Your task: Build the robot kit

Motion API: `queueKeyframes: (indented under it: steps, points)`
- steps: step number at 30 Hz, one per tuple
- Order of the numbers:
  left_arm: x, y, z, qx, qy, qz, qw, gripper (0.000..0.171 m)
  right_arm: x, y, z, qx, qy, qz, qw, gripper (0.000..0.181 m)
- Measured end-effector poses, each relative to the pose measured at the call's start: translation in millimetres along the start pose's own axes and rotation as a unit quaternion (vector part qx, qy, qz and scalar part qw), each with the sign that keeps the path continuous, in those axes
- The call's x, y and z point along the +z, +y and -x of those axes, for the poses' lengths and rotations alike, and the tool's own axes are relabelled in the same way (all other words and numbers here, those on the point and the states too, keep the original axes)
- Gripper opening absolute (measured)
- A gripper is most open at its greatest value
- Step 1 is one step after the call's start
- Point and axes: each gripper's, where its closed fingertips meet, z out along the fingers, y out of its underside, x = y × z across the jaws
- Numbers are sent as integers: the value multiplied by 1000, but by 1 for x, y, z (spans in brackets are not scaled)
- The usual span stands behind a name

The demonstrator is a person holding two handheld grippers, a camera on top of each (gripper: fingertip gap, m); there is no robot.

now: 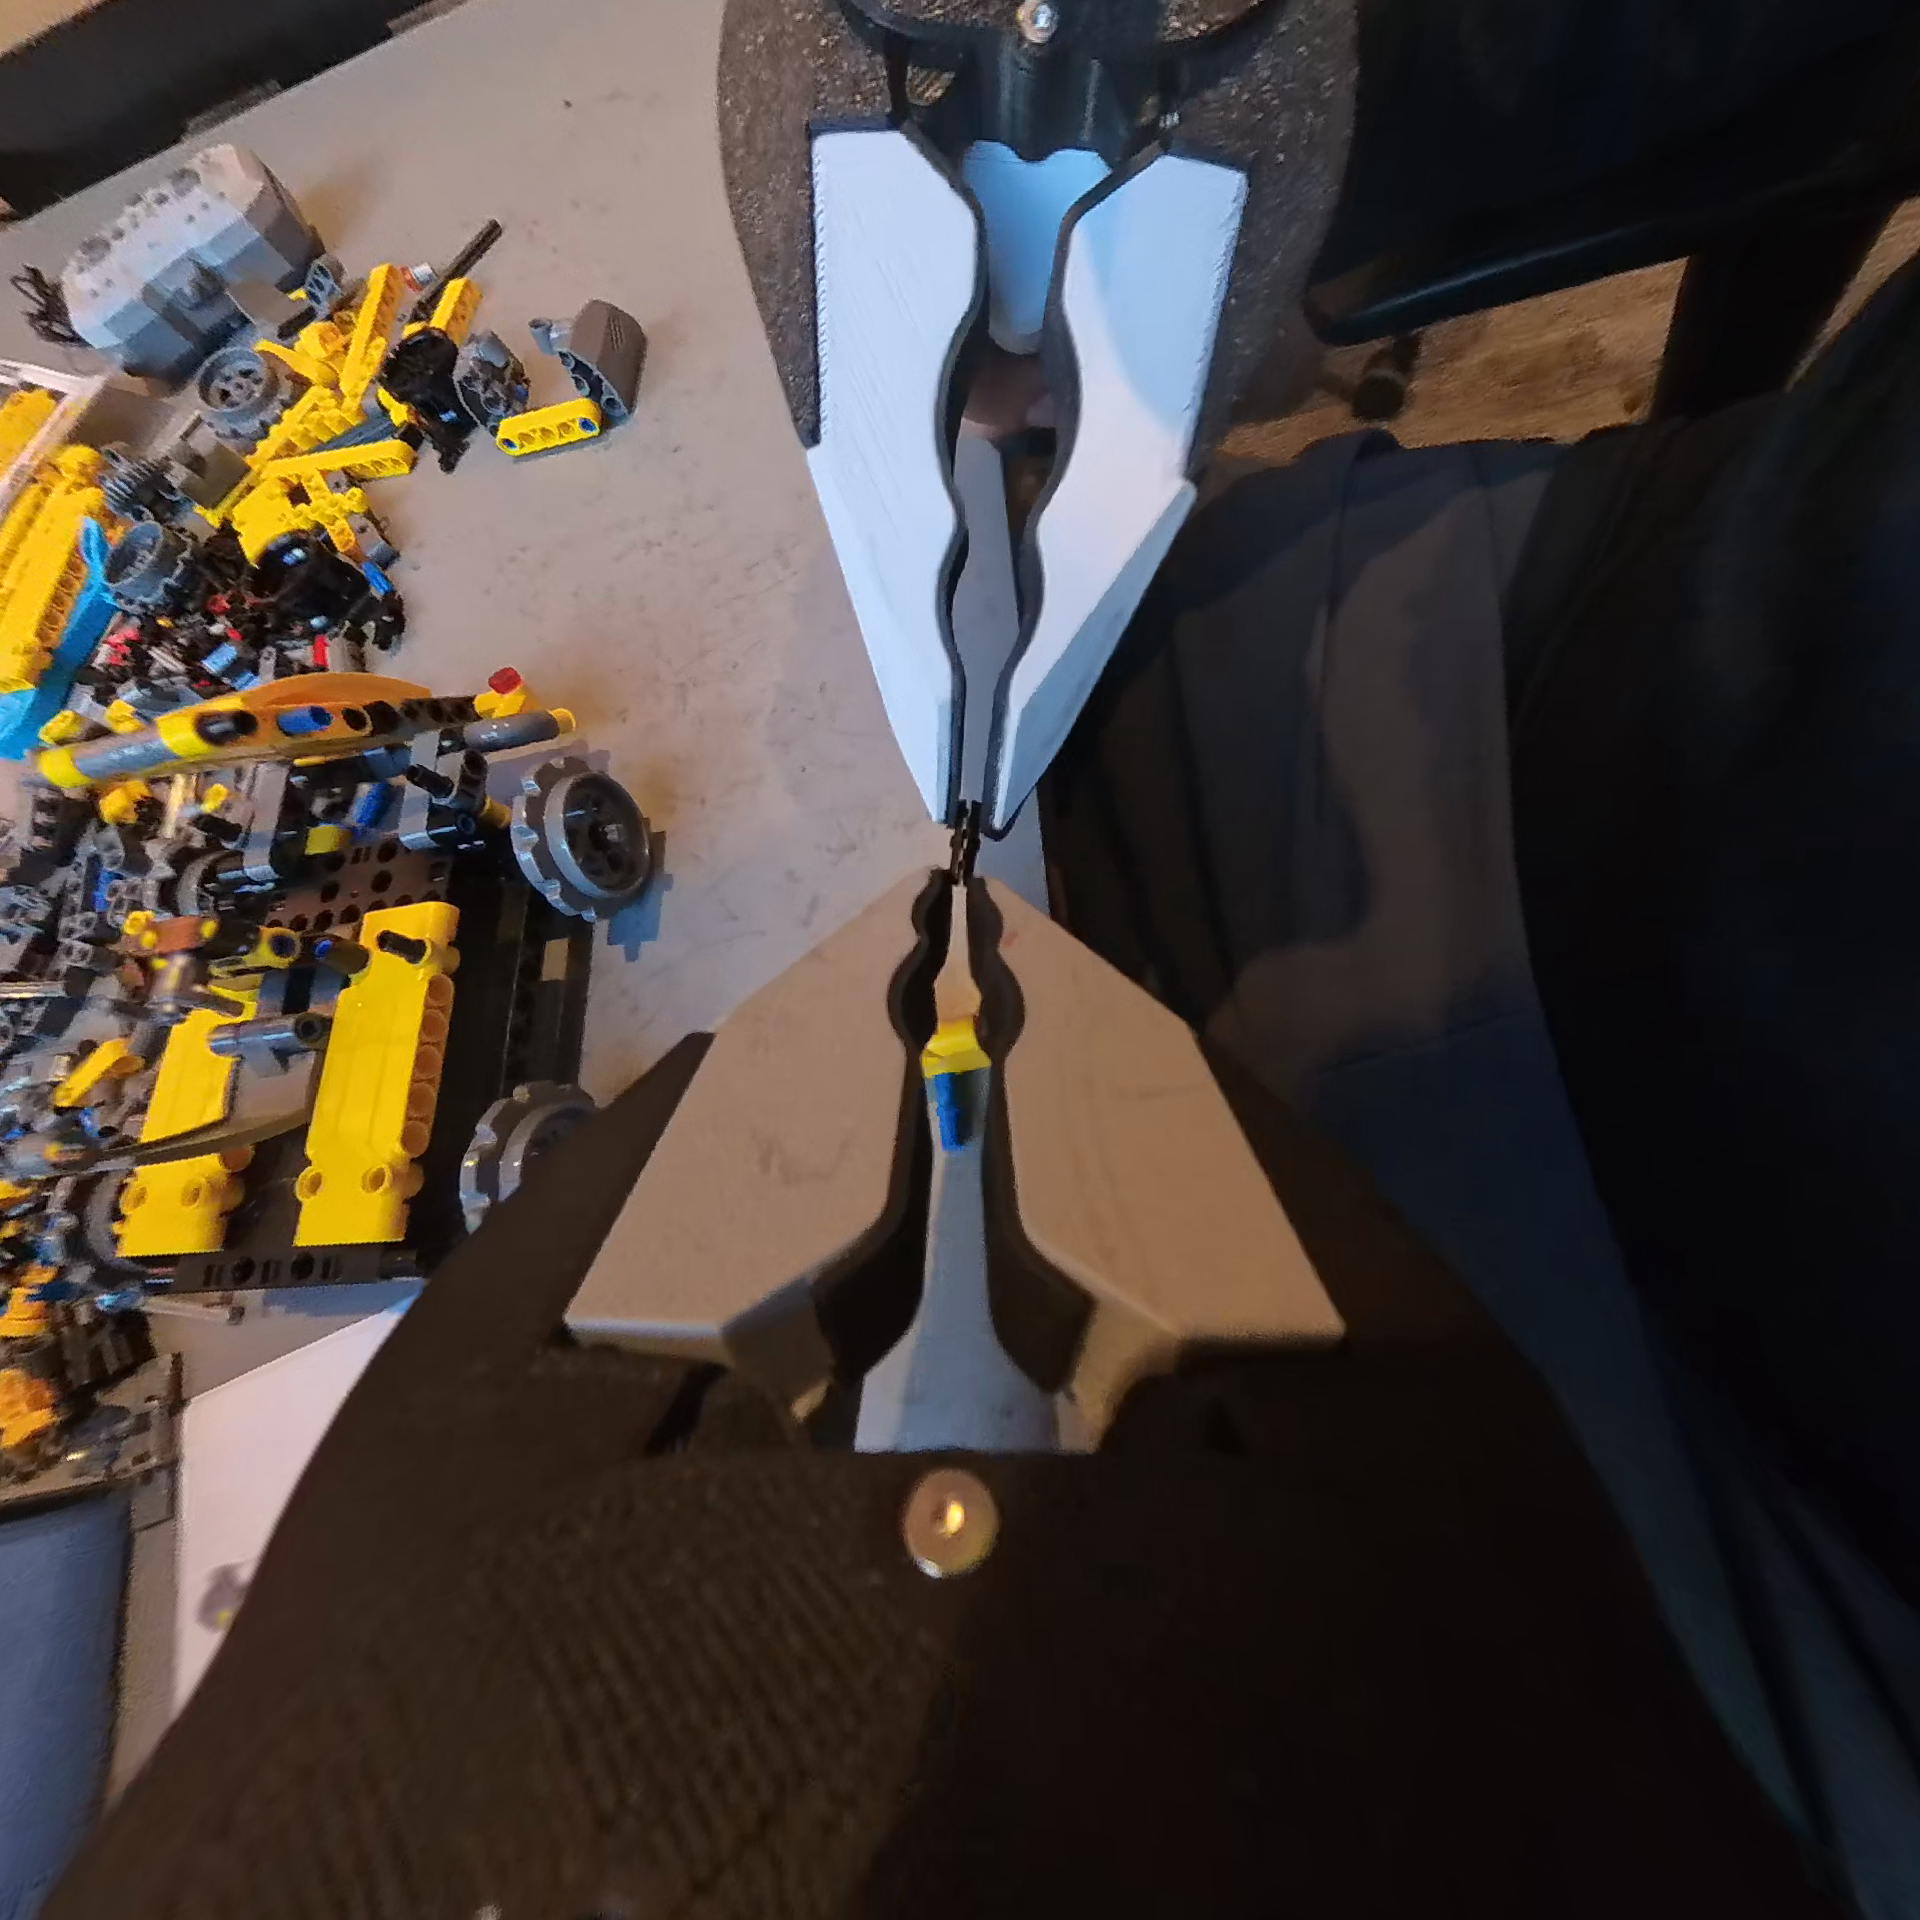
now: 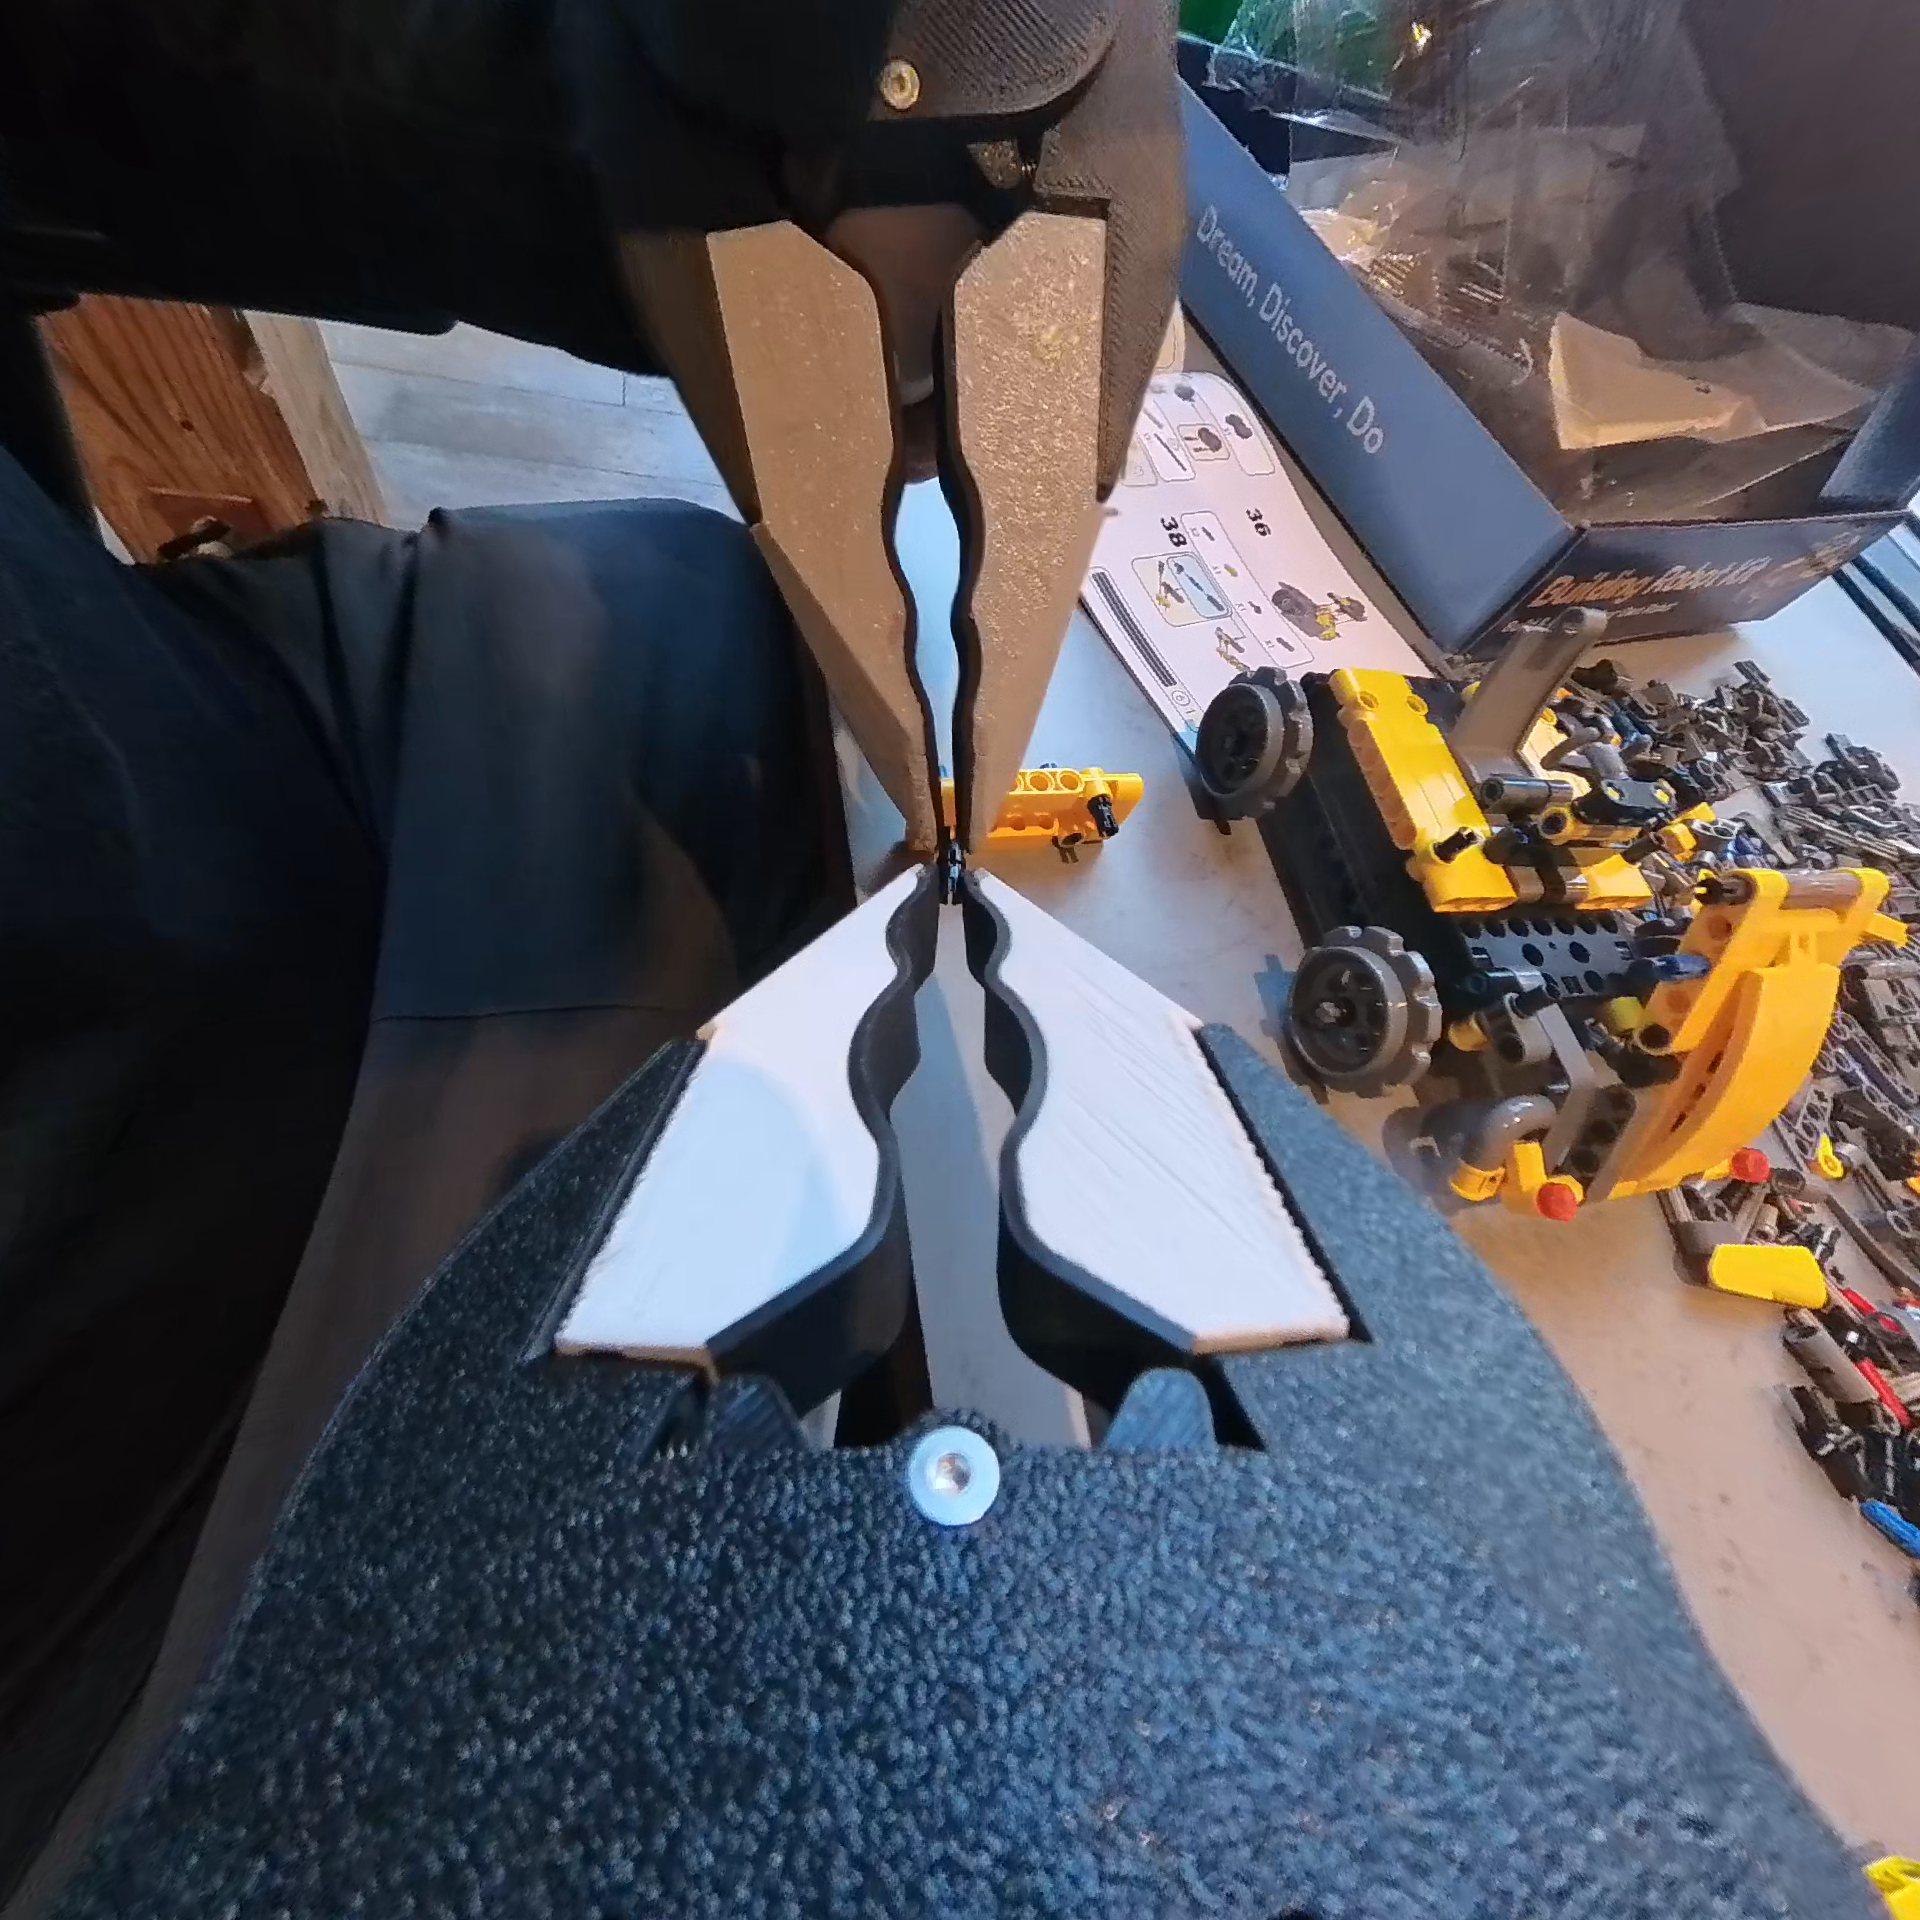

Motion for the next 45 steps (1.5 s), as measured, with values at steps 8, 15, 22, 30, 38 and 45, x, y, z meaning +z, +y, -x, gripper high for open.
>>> queueKeyframes:
  steps: [8,15,22,30,38,45]
  points:
    - [0,-2,0,-15,6,-20,1000,2,0,0,-2,6,0,-2,1000,4]
    - [-1,-5,1,-27,11,-32,999,10,-2,-1,-3,9,2,-6,1000,4]
    - [-2,-6,1,-20,6,-36,999,3,-2,-2,-2,8,2,-9,1000,4]
    - [-2,-7,-2,-19,13,-42,999,3,-2,-4,0,4,0,-15,1000,4]
    - [-7,-12,-2,1,6,-59,998,2,-4,-11,0,6,1,-35,999,5]
    - [-12,-23,-2,-19,17,-105,994,3,-9,-20,0,-5,10,-53,999,5]
